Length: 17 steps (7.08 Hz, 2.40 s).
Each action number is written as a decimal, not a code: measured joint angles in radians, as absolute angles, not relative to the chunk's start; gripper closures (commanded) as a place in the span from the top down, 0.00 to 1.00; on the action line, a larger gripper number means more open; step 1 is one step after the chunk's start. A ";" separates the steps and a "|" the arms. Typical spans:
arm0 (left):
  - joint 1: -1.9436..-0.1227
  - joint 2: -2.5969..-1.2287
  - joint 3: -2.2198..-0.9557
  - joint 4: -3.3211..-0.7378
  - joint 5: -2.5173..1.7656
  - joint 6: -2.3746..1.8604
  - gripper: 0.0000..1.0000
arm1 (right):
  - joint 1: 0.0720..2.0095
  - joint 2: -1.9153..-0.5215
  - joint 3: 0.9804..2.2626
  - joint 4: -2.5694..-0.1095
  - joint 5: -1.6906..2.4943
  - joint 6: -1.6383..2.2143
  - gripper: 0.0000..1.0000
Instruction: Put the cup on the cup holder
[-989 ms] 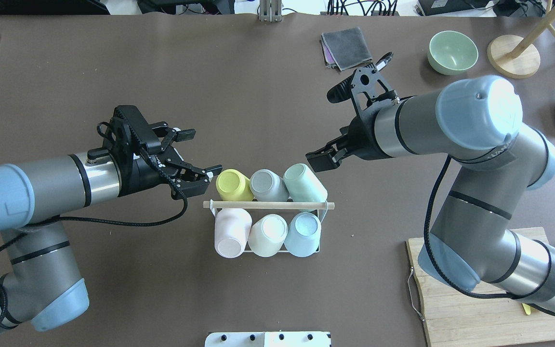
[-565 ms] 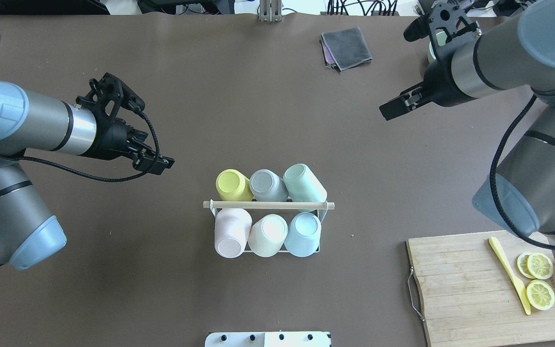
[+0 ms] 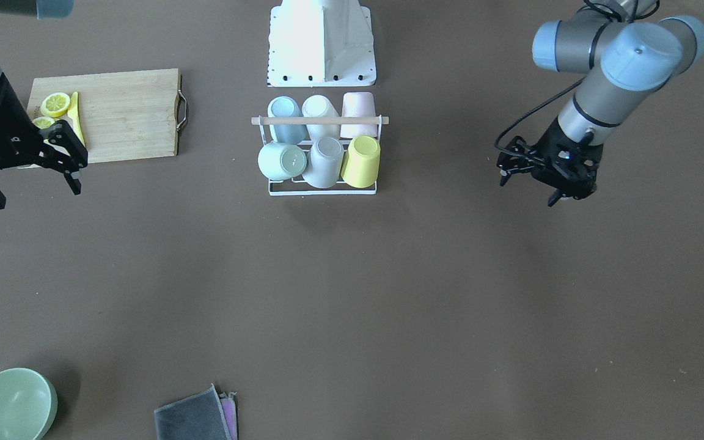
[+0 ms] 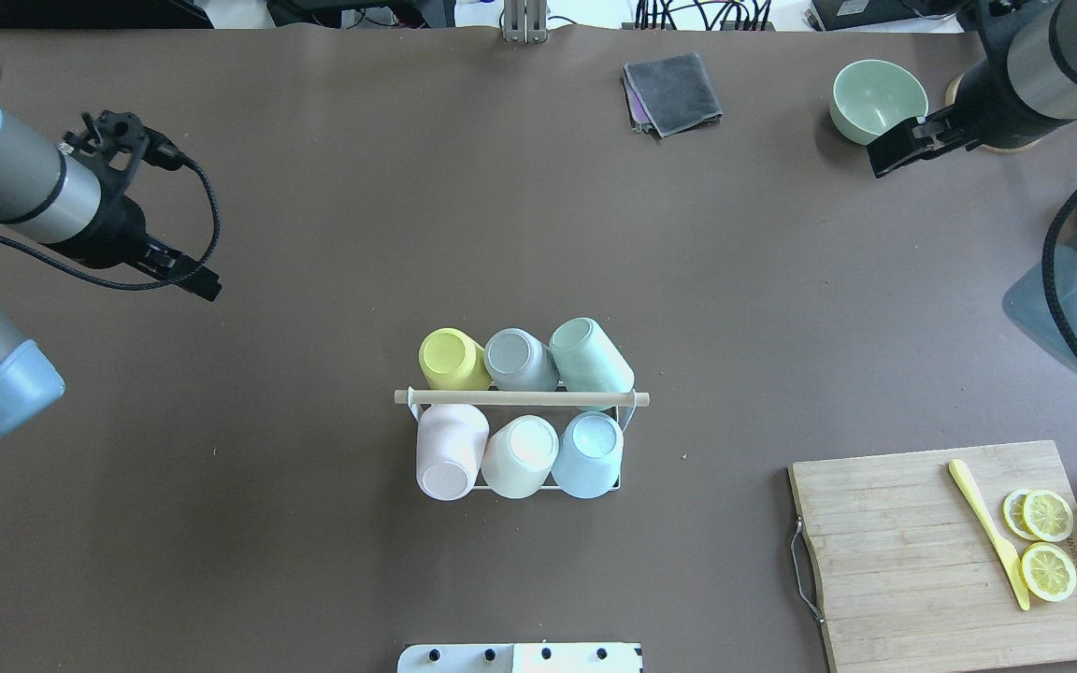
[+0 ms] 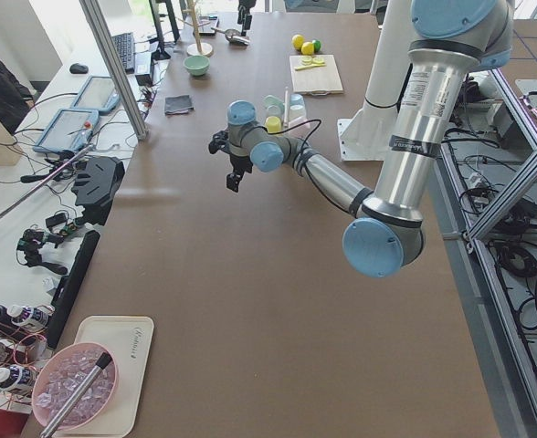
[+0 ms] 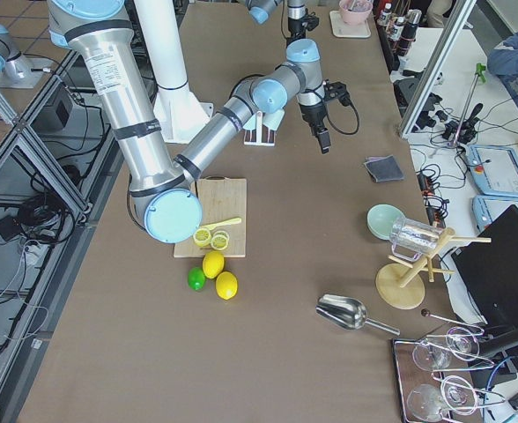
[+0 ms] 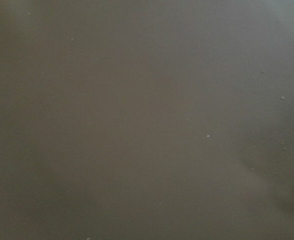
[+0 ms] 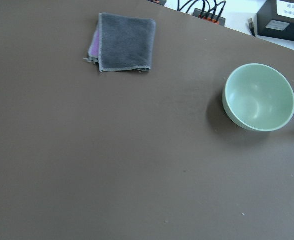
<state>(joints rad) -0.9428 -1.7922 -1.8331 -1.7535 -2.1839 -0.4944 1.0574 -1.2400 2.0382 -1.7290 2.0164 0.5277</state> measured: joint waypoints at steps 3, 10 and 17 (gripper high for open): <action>-1.155 -1.667 -1.738 -1.689 -2.320 -0.484 0.98 | 1.236 -1.389 1.977 -1.768 2.231 0.523 1.00; -1.502 -1.485 -1.703 -1.513 -2.362 0.072 0.98 | 1.534 -1.572 1.609 -1.764 2.290 0.072 1.00; -1.577 -1.432 -1.758 -1.514 -2.301 0.084 0.98 | 1.558 -1.553 1.614 -1.737 2.284 0.067 1.00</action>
